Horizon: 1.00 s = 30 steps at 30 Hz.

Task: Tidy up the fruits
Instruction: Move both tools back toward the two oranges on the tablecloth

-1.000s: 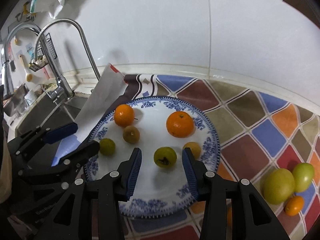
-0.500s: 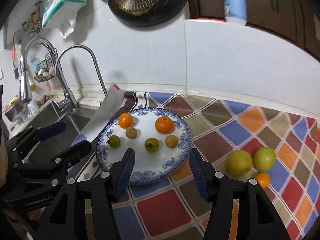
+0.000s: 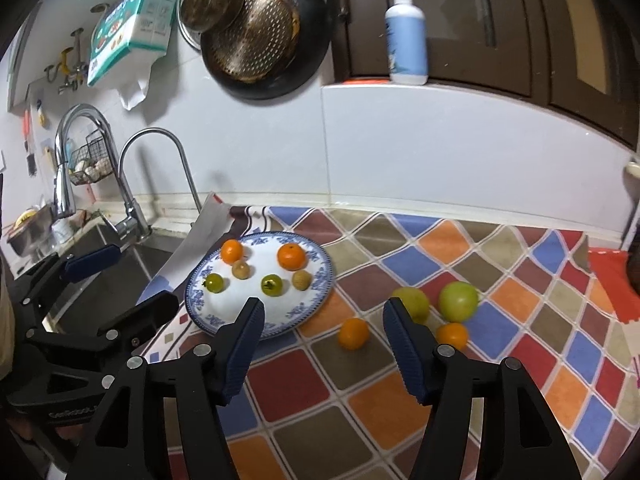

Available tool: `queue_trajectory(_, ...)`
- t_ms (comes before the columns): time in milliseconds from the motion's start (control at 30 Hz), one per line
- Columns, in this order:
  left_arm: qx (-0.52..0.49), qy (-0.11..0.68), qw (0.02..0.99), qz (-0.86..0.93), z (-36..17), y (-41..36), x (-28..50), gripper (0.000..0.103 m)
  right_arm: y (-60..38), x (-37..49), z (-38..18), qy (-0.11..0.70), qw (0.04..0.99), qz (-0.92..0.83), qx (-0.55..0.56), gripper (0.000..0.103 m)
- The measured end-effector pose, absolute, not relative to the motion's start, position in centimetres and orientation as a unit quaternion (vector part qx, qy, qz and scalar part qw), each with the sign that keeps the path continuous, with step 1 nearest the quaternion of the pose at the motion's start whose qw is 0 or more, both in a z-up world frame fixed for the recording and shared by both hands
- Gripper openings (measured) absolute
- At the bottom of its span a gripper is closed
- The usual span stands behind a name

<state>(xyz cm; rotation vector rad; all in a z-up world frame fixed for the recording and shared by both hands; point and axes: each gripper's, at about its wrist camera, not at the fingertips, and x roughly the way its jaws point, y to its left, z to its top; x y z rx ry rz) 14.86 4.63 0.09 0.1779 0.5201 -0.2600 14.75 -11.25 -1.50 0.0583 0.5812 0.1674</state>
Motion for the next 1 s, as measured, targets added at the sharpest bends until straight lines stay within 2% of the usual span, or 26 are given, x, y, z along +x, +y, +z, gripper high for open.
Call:
queue_trajectory(500, 0.079, 0.246, 0.958, -0.124, 0.3, -0.2, 12.7, 0.094, -16.4, 11.6, -0.6, 0.263, 0.964, 0.047, 0.008, 0.063)
queue_trajectory(1000, 0.107, 0.269, 0.95, -0.116, -2.2, -4.7, 14.8, 0.094, -21.2, 13.8, -3.0, 0.293, 0.955, 0.043, 0.006, 0.063)
